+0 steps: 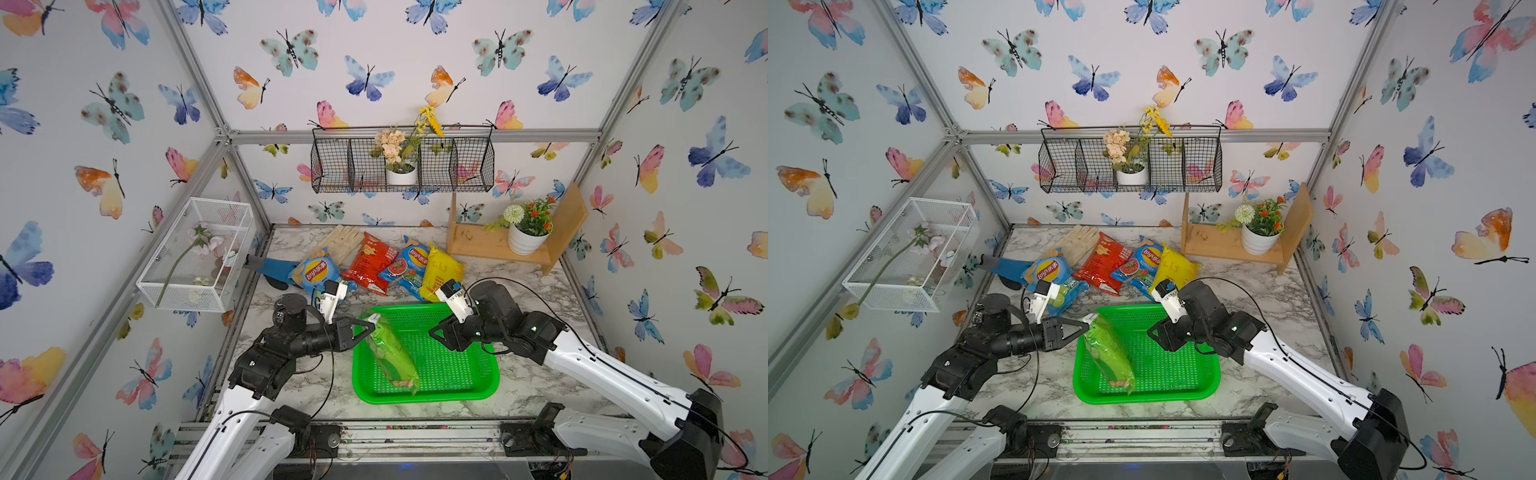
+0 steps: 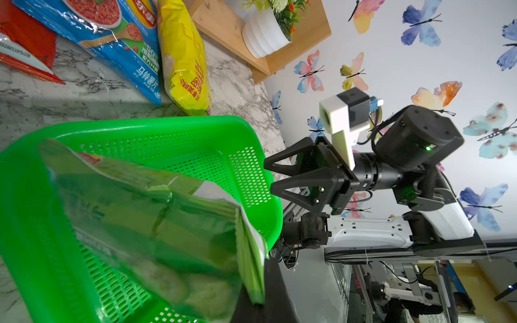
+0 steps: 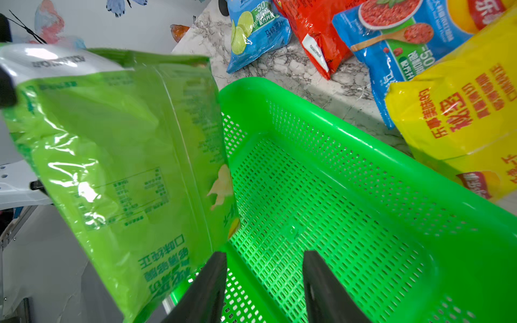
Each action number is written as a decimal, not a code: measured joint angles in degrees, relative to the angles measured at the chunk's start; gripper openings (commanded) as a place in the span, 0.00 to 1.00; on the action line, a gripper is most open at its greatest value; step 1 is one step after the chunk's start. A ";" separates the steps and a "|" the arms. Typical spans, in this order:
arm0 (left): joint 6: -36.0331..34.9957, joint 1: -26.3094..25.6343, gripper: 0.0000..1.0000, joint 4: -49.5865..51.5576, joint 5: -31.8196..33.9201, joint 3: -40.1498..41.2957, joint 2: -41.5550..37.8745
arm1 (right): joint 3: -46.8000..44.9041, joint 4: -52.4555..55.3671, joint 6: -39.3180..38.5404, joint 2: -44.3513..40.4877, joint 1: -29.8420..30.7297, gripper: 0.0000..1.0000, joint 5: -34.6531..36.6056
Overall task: Put the potato chips into the basket
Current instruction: Place the potato chip in the basket.
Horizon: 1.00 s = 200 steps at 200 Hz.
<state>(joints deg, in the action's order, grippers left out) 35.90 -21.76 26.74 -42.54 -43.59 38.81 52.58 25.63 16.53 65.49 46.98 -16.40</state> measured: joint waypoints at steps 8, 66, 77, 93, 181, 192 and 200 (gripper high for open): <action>-0.87 0.00 0.00 0.59 0.11 0.37 -0.55 | -0.79 -1.01 0.39 0.72 0.00 0.47 -0.52; -6.95 -0.24 0.00 1.05 3.96 0.24 -0.24 | -3.54 -6.95 2.67 6.73 0.00 0.39 -5.25; -8.26 -0.68 0.00 1.33 4.76 0.24 -0.26 | -3.89 -8.39 3.08 7.61 0.00 0.36 -6.27; -9.94 -1.73 0.00 2.08 6.49 0.26 -0.83 | -4.50 -10.34 3.65 8.87 0.02 0.32 -7.91; -7.26 -17.62 0.00 3.87 21.79 2.49 -4.90 | -8.37 -18.10 6.43 13.77 8.28 0.18 -13.46; -5.44 -20.59 0.00 3.74 25.00 3.34 -4.96 | -8.87 -19.30 6.93 14.32 9.40 0.17 -13.64; -4.07 -22.36 0.00 3.82 26.99 3.96 -4.96 | -9.25 -20.09 7.48 14.95 10.12 0.17 -13.64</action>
<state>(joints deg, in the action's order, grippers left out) 31.83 -44.12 30.57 -15.55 -39.64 33.85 43.33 5.54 24.01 80.44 57.10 -30.04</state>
